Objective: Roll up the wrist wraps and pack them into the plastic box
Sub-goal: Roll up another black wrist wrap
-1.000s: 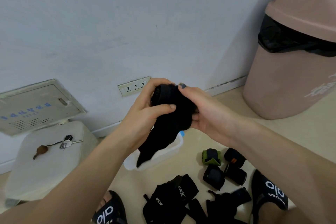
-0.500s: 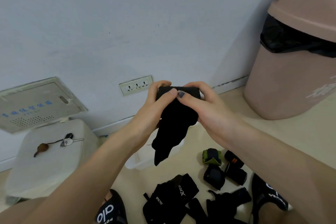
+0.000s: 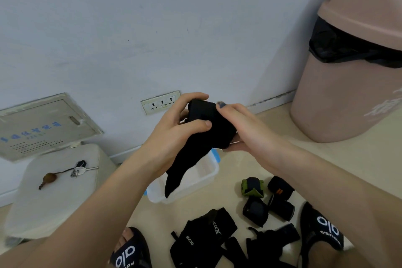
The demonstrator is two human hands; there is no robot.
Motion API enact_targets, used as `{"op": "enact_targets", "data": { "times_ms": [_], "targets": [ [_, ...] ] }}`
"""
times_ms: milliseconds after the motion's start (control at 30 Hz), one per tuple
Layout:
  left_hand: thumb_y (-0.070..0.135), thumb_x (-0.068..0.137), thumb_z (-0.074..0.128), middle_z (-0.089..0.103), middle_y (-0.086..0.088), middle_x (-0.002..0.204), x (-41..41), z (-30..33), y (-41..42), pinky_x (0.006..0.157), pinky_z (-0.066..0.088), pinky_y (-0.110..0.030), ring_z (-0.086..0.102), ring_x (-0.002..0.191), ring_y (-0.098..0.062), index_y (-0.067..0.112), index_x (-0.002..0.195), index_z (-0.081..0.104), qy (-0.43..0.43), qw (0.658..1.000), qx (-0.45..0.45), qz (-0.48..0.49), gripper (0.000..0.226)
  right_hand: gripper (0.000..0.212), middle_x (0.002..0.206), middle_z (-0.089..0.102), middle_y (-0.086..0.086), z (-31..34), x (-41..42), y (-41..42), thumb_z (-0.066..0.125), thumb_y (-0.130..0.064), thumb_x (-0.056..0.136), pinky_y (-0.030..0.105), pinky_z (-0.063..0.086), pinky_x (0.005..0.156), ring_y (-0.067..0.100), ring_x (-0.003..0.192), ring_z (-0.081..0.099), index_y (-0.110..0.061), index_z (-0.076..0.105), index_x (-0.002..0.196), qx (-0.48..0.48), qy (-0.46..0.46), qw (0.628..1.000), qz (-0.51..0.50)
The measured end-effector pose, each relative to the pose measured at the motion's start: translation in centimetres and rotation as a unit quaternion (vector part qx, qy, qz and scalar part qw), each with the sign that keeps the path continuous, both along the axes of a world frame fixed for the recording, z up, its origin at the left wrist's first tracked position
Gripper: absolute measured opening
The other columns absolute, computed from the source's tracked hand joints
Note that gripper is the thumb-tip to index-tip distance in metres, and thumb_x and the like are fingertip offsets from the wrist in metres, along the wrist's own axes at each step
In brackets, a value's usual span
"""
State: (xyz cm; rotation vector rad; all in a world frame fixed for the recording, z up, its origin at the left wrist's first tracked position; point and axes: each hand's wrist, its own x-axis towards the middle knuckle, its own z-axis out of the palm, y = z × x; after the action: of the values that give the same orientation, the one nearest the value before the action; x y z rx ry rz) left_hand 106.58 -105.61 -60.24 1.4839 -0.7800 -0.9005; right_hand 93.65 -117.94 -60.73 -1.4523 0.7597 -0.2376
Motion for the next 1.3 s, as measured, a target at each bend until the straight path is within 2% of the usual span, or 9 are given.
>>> {"op": "enact_targets", "data": {
  "times_ms": [200,400,600,700,800,933,1100,1233,1300],
  "targets": [
    [0.017,0.076,0.065,0.066,-0.010,0.116,-0.1,-0.2,0.1,0.087,0.058,-0.053,0.068,0.101,-0.033,0.043,0.124,0.064,0.009,1.000,-0.005,0.001,0.054,0.049,0.107,0.074,0.003,-0.1,0.0,-0.1,0.051,-0.062,0.099,0.042,0.064,0.085,0.018,0.095,0.076,-0.020,0.061,0.123,0.014,0.020,1.000,0.011],
    [0.020,0.077,0.060,0.069,0.000,0.102,-0.8,-0.6,-0.5,0.081,0.056,-0.040,0.068,0.091,-0.019,0.031,0.123,0.062,0.065,0.997,0.016,0.040,0.046,0.053,0.107,0.074,0.008,0.5,0.1,0.1,0.035,-0.061,0.106,0.042,0.060,0.092,0.024,0.098,0.074,-0.019,0.061,0.124,-0.006,0.039,0.999,0.017],
    [0.019,0.094,0.054,0.066,-0.012,0.111,0.0,0.4,-1.2,0.078,0.055,-0.038,0.067,0.095,-0.026,0.015,0.134,0.056,0.162,0.975,-0.001,0.151,0.040,0.042,0.116,0.066,0.006,2.0,0.9,-2.1,0.037,-0.051,0.108,0.039,0.054,0.099,0.020,0.096,0.069,-0.020,0.055,0.128,0.045,-0.076,0.965,-0.246],
    [0.023,0.091,0.060,0.069,-0.016,0.110,-2.8,-0.1,-1.8,0.077,0.061,-0.049,0.071,0.093,-0.028,0.020,0.129,0.054,0.169,0.981,0.046,0.079,0.039,0.038,0.111,0.069,0.004,0.0,1.6,1.1,0.045,-0.058,0.101,0.044,0.054,0.098,0.021,0.102,0.069,-0.025,0.059,0.112,0.071,-0.065,0.984,-0.150],
    [0.024,0.093,0.061,0.070,-0.007,0.103,-3.5,-0.5,-1.6,0.070,0.060,-0.038,0.073,0.085,-0.019,0.021,0.128,0.050,0.169,0.984,0.046,0.040,0.036,0.044,0.119,0.070,0.007,-0.2,1.5,1.7,0.047,-0.063,0.096,0.050,0.052,0.103,0.025,0.113,0.069,-0.027,0.061,0.118,0.110,-0.049,0.983,-0.138],
    [0.017,0.098,0.054,0.070,-0.016,0.115,-2.5,0.2,-1.5,0.083,0.061,-0.041,0.073,0.102,-0.029,0.013,0.134,0.049,0.199,0.979,0.017,0.035,0.036,0.049,0.115,0.069,0.001,0.9,0.9,0.6,0.039,-0.063,0.103,0.038,0.053,0.098,0.017,0.106,0.069,-0.026,0.058,0.128,0.138,-0.084,0.982,-0.099],
    [0.013,0.097,0.052,0.063,-0.010,0.104,-1.4,1.0,-1.8,0.072,0.058,-0.032,0.067,0.090,-0.021,0.014,0.123,0.053,0.193,0.976,-0.032,0.094,0.025,0.057,0.134,0.065,0.005,2.3,0.9,-1.7,0.035,-0.055,0.108,0.037,0.050,0.105,0.020,0.116,0.066,-0.016,0.049,0.147,0.105,-0.128,0.960,-0.227],
    [0.025,0.084,0.065,0.068,-0.009,0.106,-3.1,0.2,-1.7,0.066,0.061,-0.042,0.073,0.086,-0.024,0.021,0.128,0.050,0.174,0.983,0.015,0.052,0.046,0.048,0.103,0.074,0.002,1.6,0.8,0.6,0.046,-0.059,0.102,0.036,0.055,0.084,0.017,0.093,0.074,-0.018,0.068,0.108,0.115,-0.074,0.984,-0.111],
    [0.032,0.076,0.067,0.070,-0.007,0.109,-3.4,-0.4,-1.4,0.069,0.061,-0.044,0.075,0.091,-0.023,0.026,0.128,0.051,0.164,0.986,0.034,0.027,0.055,0.042,0.099,0.075,0.002,0.9,0.5,1.2,0.045,-0.061,0.101,0.035,0.058,0.079,0.013,0.083,0.075,-0.026,0.067,0.108,0.135,-0.060,0.984,-0.096]
  ]
}}
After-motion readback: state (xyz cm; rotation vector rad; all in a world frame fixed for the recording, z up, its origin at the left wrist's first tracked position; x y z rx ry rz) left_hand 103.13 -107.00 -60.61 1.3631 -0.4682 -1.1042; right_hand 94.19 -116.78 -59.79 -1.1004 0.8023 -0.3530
